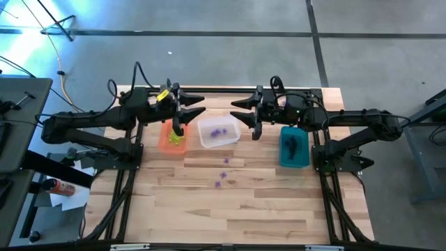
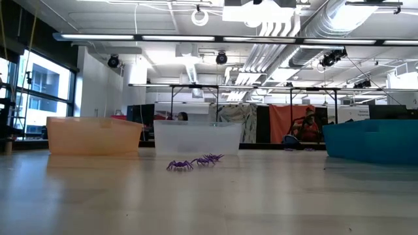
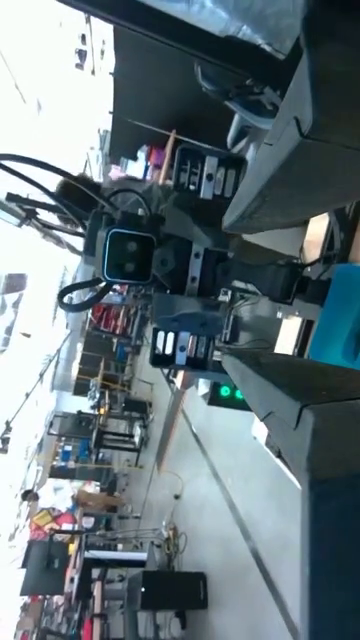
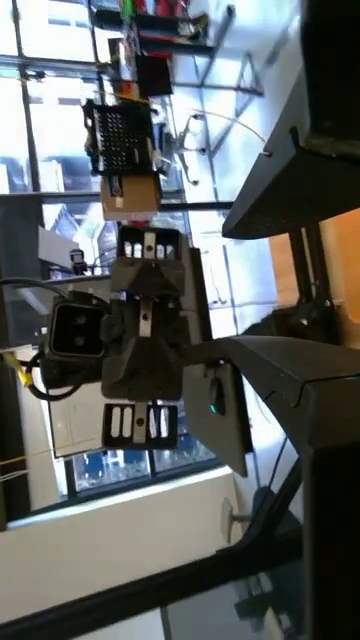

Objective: Sort Halloween decoration
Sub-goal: Put the purple spider toy into the transparent bin

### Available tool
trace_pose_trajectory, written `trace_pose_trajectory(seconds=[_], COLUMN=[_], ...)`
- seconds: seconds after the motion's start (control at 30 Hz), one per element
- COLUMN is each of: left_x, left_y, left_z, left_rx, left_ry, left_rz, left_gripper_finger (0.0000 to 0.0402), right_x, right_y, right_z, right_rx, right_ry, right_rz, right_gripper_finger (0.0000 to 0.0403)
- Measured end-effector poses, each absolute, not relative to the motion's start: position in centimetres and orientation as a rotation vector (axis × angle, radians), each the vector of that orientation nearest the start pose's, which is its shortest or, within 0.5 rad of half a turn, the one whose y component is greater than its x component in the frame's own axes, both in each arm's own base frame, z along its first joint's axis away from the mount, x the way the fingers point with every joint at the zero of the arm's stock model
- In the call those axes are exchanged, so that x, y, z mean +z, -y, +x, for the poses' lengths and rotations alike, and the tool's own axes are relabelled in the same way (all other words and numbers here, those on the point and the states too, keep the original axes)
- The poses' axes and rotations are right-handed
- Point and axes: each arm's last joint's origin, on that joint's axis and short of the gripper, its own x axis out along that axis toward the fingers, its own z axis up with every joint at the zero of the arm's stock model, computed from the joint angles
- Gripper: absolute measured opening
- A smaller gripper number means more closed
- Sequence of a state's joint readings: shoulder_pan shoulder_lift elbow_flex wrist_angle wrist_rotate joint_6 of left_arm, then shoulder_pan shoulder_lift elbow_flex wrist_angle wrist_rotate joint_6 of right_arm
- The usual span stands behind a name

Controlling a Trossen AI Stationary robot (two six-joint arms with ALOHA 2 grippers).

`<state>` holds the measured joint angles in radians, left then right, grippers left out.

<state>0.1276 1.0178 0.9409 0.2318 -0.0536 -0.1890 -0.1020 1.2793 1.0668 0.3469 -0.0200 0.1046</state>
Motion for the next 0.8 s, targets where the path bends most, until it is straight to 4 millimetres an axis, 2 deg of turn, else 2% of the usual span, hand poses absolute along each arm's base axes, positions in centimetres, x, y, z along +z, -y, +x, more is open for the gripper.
trace_pose_trajectory(seconds=[0.13, 0.23, 0.33, 0.43, 0.5, 0.63, 0.8], left_x=[38.2, 38.3, 38.3, 38.3, 38.3, 38.3, 38.3], left_y=[-3.1, -3.0, -3.0, -3.1, -3.1, -3.1, -3.1], left_z=[22.5, 22.5, 22.5, 22.5, 22.5, 22.5, 22.5], left_rx=[0.167, 0.166, 0.164, 0.162, 0.162, 0.162, 0.163], left_ry=[0.165, 0.169, 0.170, 0.169, 0.169, 0.172, 0.172], left_rz=[-0.183, -0.185, -0.219, -0.235, -0.235, -0.235, -0.236], left_gripper_finger=[0.0190, 0.0190, 0.0190, 0.0190, 0.0190, 0.0190, 0.0190], right_x=[37.2, 36.1, 33.8, 30.7, 28.7, 24.7, 20.3], right_y=[2.8, 2.4, 1.6, 0.0, -1.3, -3.1, -3.5], right_z=[29.1, 29.2, 29.5, 30.4, 31.4, 33.2, 34.8], right_rx=[-0.027, 0.017, 0.015, 0.027, 0.049, 0.119, 0.146], right_ry=[0.091, -0.028, -0.235, -0.451, -0.548, -0.688, -0.812], right_rz=[0.150, 0.242, 0.349, 0.377, 0.315, 0.045, -0.159], right_gripper_finger=[0.0165, 0.0165, 0.0165, 0.0165, 0.0165, 0.0165, 0.0165])
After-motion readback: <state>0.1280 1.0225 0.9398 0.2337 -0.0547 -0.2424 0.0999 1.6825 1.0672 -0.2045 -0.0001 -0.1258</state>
